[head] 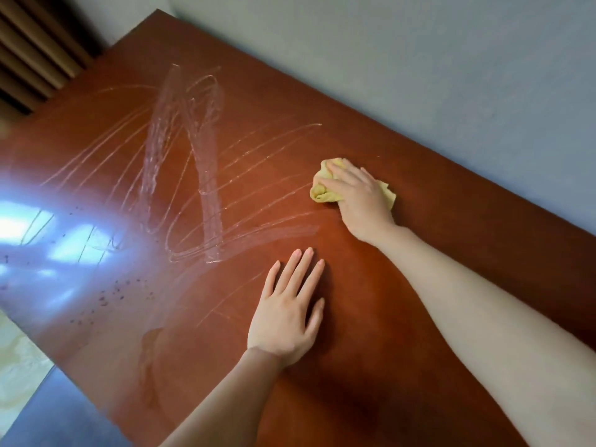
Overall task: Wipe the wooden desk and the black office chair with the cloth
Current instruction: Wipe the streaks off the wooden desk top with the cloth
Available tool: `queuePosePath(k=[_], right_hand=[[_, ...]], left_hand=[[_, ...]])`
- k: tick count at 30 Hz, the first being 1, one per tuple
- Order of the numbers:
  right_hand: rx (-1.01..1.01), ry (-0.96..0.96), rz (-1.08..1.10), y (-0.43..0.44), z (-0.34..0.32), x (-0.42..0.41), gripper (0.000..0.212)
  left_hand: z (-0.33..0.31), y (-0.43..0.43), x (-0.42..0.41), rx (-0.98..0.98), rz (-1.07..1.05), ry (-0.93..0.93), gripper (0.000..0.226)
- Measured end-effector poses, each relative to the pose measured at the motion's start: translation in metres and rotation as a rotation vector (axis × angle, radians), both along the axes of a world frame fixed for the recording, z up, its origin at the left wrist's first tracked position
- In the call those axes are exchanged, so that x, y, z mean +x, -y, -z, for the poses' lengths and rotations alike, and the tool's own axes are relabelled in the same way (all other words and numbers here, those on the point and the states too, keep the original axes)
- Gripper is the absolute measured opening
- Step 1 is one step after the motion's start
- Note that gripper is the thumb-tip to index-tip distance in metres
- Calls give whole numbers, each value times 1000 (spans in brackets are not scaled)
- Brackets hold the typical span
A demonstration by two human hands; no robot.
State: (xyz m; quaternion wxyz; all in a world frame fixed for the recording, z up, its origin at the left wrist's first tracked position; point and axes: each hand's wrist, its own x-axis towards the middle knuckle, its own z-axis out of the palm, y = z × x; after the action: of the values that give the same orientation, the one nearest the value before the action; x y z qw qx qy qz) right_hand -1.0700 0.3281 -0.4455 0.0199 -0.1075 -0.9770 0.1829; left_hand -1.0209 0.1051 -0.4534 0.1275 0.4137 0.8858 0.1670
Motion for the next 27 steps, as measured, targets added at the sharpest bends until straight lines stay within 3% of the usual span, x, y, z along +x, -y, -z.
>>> queuePosePath(k=[6,14,20,27], right_hand=[[-39,-26,-278,29,0,74,58],[-7,63,-498,-37,-12,137,66],[49,130,-223,-97,-21,112,69],[37,16,225,-111,-8,32,56]], left_hand=[[-2,-2,0,-1,-12,-20,54],[0,1,2,-10,-2,-4,55],[1,0,3,0,-4,-6,54],[2,-1,2,-2,2,-4,54]])
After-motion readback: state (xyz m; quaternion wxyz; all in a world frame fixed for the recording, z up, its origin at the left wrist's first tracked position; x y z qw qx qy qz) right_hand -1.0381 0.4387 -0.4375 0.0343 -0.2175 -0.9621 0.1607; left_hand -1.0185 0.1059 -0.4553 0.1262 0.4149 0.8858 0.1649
